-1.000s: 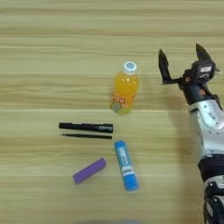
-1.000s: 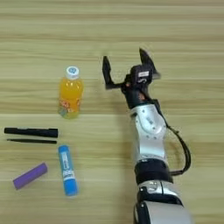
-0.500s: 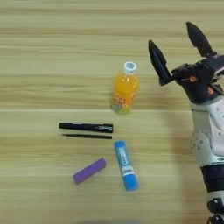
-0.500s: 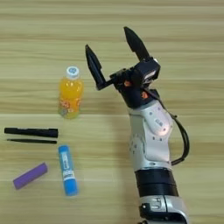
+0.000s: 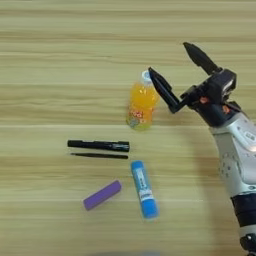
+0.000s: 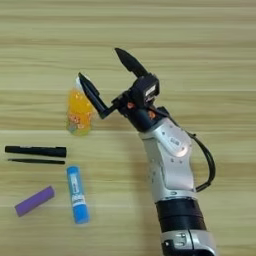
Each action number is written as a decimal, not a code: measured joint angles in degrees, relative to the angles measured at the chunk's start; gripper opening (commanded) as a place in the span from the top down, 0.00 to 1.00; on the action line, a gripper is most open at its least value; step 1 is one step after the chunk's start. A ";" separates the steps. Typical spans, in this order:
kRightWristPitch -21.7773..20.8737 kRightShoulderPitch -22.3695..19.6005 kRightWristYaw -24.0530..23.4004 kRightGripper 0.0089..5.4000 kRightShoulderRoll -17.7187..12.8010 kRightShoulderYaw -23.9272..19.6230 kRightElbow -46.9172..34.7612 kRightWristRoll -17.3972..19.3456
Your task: Move the objects on the table
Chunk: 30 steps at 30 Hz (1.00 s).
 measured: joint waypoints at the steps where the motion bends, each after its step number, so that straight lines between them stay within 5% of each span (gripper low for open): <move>1: 0.25 0.02 0.05 0.00 -0.03 0.12 0.23 -0.38; 17: 4.41 1.99 2.50 0.00 -1.02 2.89 3.65 -5.98; 30: 5.01 1.78 -1.51 0.00 -0.60 3.60 8.58 -12.12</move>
